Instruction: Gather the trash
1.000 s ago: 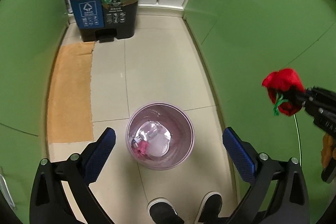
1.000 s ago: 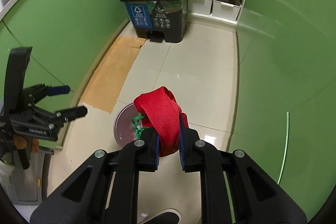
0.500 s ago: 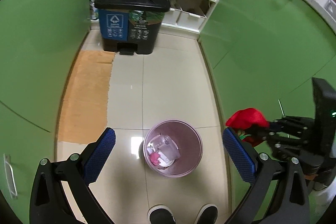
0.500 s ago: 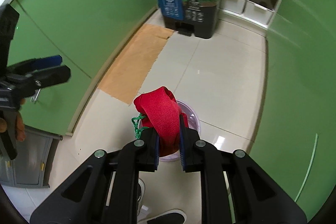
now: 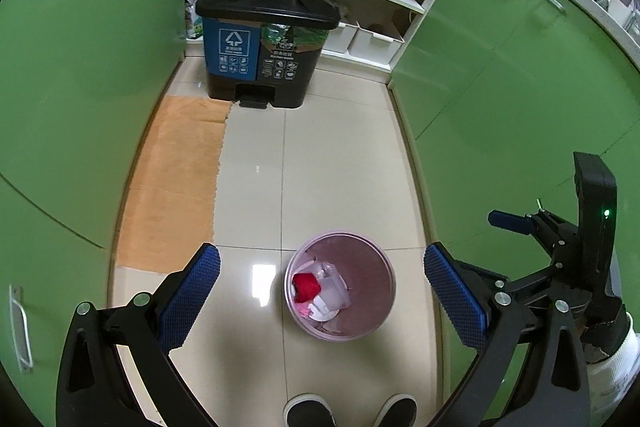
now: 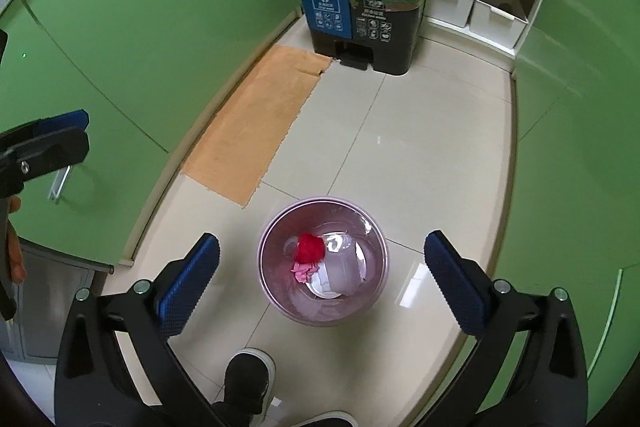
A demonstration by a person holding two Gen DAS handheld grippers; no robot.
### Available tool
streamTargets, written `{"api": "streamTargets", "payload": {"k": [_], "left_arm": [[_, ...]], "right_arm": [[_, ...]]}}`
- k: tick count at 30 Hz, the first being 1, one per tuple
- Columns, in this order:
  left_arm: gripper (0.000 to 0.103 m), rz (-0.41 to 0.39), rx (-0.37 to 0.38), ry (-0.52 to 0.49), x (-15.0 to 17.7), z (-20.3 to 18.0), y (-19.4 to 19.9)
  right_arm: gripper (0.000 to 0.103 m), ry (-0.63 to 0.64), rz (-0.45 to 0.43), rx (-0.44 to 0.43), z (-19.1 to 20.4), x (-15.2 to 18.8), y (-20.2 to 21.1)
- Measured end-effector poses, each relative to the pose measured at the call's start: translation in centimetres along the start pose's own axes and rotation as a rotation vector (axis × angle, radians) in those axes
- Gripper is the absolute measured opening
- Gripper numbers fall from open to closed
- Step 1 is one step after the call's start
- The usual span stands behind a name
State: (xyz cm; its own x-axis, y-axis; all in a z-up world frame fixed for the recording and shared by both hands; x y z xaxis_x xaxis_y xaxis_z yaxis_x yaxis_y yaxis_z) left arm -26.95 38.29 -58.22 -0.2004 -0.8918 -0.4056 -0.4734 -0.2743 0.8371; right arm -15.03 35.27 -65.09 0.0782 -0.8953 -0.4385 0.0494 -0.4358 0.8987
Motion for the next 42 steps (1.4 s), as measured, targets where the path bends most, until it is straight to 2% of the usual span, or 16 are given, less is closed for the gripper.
{"api": "streamTargets", "payload": {"k": [3,8,13,18,21,24,28,31,36,42], "left_arm": [[0.098,-0.003,-0.003,-0.033,-0.6,-1.8,2.0],[0.098,-0.023,0.012,-0.101,-2.8,-7.2,8.5],[0.098,-0.034,0.038,-0.162,-5.6,-14.2,16.9],[0.098,-0.043,0.074,-0.223,-7.7,-21.7,25.8],[0.098,-0.055,0.087,-0.260,-8.3,-25.7,29.8],[0.098,-0.059,0.094,-0.287,-8.7,-29.0,31.8],[0.098,-0.037,0.113,-0.321,-8.8,-33.8,32.9],[0.098,-0.022,0.159,-0.399,-7.7,-38.5,33.2],[0.098,-0.002,0.260,-0.557,-5.1,-46.3,32.8],[0.098,0.049,0.381,-0.748,-0.1,-55.6,32.4]], "right_arm": [[0.100,-0.019,-0.012,0.005,-0.4,-0.2,3.2],[0.100,-0.077,-0.062,0.030,-2.1,-1.3,11.8],[0.100,-0.116,-0.093,0.066,-3.3,-2.8,23.2],[0.100,-0.180,-0.135,0.119,-4.7,-4.3,36.9],[0.100,-0.215,-0.137,0.142,-5.8,-4.3,43.0],[0.100,-0.244,-0.170,0.184,-7.1,-3.8,48.5],[0.100,-0.322,-0.212,0.255,-9.5,-1.6,54.1],[0.100,-0.396,-0.225,0.311,-11.5,1.4,57.3],[0.100,-0.559,-0.250,0.435,-15.0,8.1,62.5],[0.100,-0.768,-0.233,0.581,-18.0,17.6,67.9]]}}
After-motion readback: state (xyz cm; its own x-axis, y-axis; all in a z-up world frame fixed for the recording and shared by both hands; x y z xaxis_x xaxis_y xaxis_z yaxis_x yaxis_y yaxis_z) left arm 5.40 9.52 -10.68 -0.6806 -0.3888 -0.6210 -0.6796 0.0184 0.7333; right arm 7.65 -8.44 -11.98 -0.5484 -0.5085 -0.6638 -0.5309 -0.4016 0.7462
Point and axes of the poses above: each gripper's, at about its wrist camera, not at the fingertips, and y roughly against the way its jaws point, z to its left, x to its underside, the point moved 8 cm from there along -y, roughly the way its jaws point, and after that the axes turned 12 degrees about y, right-handed, at the moved point
